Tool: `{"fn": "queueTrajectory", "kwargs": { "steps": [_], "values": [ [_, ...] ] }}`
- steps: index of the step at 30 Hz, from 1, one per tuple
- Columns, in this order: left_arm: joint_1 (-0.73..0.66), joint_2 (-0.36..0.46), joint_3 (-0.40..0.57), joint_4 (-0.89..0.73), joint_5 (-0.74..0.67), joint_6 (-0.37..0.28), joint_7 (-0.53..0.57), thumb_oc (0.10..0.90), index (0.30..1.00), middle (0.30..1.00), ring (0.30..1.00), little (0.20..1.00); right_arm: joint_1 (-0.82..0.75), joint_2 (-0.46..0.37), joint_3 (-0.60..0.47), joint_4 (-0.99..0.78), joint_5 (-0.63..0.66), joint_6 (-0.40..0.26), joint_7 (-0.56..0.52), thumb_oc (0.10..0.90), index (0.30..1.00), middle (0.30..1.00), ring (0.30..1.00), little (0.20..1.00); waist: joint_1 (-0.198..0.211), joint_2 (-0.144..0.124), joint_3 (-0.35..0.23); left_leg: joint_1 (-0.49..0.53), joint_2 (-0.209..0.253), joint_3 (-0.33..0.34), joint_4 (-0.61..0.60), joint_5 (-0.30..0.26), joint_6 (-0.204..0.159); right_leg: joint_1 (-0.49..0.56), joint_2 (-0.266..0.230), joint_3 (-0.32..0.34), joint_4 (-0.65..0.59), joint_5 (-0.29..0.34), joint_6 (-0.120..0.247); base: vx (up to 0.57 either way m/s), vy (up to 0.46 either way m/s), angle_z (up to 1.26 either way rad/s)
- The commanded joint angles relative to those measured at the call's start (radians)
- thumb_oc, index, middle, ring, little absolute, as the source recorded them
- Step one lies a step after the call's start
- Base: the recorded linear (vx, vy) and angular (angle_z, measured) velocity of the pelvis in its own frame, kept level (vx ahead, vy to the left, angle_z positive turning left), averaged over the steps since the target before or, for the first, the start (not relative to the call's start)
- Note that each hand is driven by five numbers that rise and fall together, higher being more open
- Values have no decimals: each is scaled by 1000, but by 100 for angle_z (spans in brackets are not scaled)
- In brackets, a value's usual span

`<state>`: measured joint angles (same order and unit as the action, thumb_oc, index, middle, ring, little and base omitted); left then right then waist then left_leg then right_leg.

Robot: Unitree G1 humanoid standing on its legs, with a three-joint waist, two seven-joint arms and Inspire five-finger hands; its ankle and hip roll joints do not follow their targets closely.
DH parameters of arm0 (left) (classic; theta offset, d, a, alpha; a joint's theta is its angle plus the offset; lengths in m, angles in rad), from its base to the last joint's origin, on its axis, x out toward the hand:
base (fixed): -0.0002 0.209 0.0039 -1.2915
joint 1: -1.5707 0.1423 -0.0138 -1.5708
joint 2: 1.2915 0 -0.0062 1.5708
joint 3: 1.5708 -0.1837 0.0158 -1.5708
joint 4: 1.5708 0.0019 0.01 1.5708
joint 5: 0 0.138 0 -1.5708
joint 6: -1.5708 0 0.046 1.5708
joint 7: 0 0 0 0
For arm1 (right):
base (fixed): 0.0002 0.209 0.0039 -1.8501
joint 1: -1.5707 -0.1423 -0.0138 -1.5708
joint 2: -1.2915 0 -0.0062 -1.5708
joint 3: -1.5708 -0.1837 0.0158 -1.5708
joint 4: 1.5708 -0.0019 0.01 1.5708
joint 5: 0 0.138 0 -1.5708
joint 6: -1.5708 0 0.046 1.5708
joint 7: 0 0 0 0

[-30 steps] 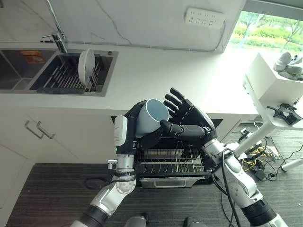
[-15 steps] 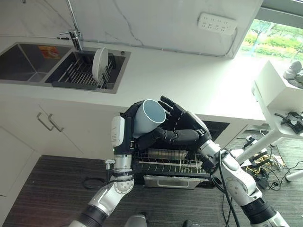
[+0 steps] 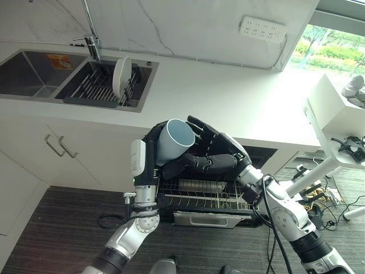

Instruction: Place the dishes in the dishwasher.

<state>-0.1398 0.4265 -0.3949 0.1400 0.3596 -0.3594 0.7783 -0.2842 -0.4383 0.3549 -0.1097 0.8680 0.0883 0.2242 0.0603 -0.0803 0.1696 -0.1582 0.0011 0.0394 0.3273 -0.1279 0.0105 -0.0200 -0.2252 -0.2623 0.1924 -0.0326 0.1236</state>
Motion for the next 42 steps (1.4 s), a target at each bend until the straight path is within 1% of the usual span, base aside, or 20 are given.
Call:
{"fn": "queueTrajectory", "kwargs": {
  "steps": [1,5,10,15,18,19,24,30,32,38,42],
  "values": [
    [-124,-1,-62,-109,52,-131,7,400,300,300,300,300,-112,28,41,-84,6,-59,57,800,900,900,900,900,14,17,-41,106,77,36,-27,-139,-45,-22,0,52,108,-157,40,0,0,0],
    [-130,2,-67,-113,47,-126,-2,400,300,300,300,300,-124,36,51,-61,5,-62,50,800,900,900,900,900,16,18,-39,108,76,37,-27,-138,-45,-22,0,56,108,-156,40,0,0,0],
    [-138,3,-78,-115,42,-121,-7,400,300,300,300,300,-140,57,73,-34,-15,-68,17,800,900,900,900,900,19,20,-36,110,74,37,-27,-139,-43,-22,-1,58,108,-156,40,0,0,0],
    [-153,-2,-99,-121,45,-101,-12,400,300,300,300,300,-161,80,92,-4,-48,-72,-16,800,900,900,900,900,20,21,-35,109,73,36,-27,-139,-42,-22,-2,54,108,-156,40,0,0,0],
    [-161,-6,-112,-114,54,-86,2,400,300,300,300,300,-170,88,104,6,-59,-74,-43,800,900,900,900,900,20,21,-35,108,73,37,-27,-139,-42,-22,-2,54,108,-155,41,0,0,0],
    [-165,-7,-119,-108,64,-74,12,400,300,300,300,300,-176,91,108,12,-81,-80,-60,800,900,900,900,900,20,20,-34,108,73,38,-27,-139,-42,-23,-3,55,108,-155,41,0,0,0],
    [-173,-6,-134,-98,92,-54,32,400,300,300,300,300,-192,96,117,19,-126,-94,-78,800,900,900,900,900,22,19,-29,108,70,37,-27,-140,-40,-24,-3,59,108,-155,42,0,0,0],
    [-193,-12,-151,-88,103,-51,33,400,300,300,300,300,-224,109,148,18,-151,-74,-98,800,900,900,900,900,27,16,-25,106,68,34,-27,-141,-38,-26,-1,63,108,-154,43,0,0,0],
    [-196,-12,-157,-89,100,-46,30,400,300,300,300,300,-227,111,155,20,-152,-77,-106,800,900,900,900,900,27,16,-25,106,68,35,-27,-141,-38,-26,-1,63,108,-154,43,0,0,0],
    [-212,-12,-180,-81,108,-36,30,400,300,300,300,300,-244,125,170,46,-195,-115,-143,800,900,900,900,900,31,17,-18,107,65,34,-27,-142,-35,-26,-3,63,108,-152,45,0,0,0],
    [-226,-13,-192,-71,114,-44,47,400,300,300,300,300,-259,142,182,64,-210,-122,-141,800,900,900,900,900,34,18,-16,110,65,34,-27,-142,-34,-22,-4,60,108,-153,45,0,0,0]
  ]
}}
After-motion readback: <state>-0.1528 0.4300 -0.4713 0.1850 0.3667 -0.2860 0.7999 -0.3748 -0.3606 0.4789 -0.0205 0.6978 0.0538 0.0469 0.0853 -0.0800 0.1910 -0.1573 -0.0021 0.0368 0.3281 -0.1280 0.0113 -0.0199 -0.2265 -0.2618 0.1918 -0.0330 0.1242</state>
